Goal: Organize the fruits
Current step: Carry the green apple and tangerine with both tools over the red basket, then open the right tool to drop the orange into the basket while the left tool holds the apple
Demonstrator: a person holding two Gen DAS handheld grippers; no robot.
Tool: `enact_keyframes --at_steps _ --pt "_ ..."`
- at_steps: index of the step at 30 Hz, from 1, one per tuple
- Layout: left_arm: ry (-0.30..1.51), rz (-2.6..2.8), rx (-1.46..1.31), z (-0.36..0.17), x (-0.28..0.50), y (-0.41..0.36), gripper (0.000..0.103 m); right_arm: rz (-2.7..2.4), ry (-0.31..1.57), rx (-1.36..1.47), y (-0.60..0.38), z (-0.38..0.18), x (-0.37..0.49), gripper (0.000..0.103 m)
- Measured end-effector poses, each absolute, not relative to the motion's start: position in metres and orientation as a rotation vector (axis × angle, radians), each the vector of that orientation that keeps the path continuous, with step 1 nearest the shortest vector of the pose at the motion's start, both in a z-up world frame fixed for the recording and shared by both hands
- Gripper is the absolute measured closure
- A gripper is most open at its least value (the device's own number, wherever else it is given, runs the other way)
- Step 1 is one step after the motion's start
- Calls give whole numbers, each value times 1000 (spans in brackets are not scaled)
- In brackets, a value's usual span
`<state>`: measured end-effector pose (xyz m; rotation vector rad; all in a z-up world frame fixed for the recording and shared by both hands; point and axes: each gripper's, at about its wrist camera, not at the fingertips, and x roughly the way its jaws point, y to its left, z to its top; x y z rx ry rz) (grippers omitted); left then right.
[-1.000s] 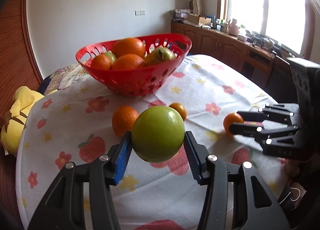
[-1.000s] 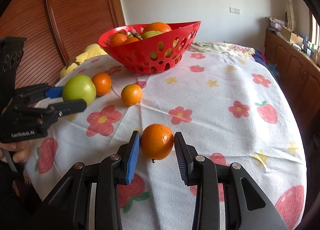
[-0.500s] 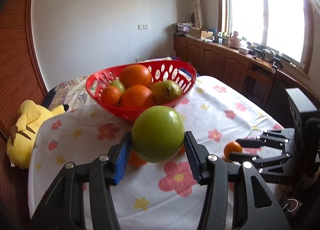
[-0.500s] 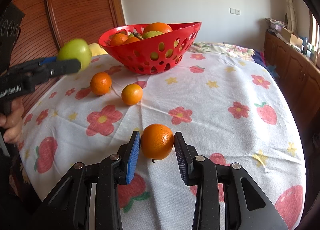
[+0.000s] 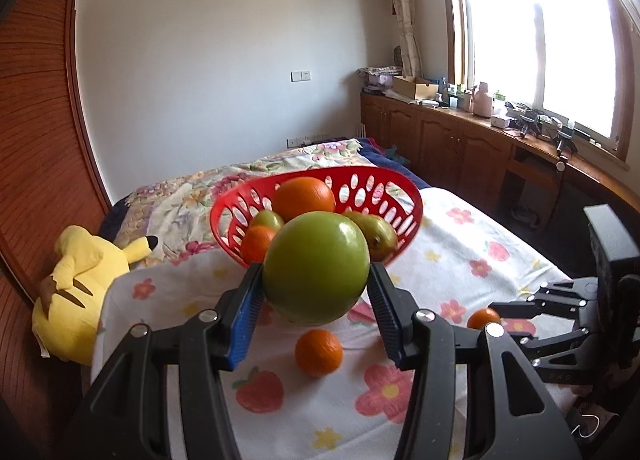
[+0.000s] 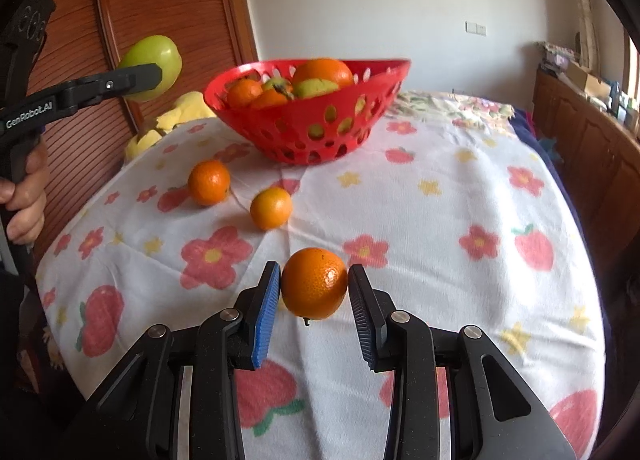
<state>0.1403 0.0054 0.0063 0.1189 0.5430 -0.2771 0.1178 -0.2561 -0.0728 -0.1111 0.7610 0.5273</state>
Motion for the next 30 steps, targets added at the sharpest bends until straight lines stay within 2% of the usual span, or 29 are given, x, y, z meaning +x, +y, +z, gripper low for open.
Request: enact_keyframes --at_steps 18,30 --pt "551 -257 123 5 201 17 52 528 573 -147 -249 21 179 68" --pt "613 -268 108 -27 242 13 52 543 590 -193 -225 12 244 68"
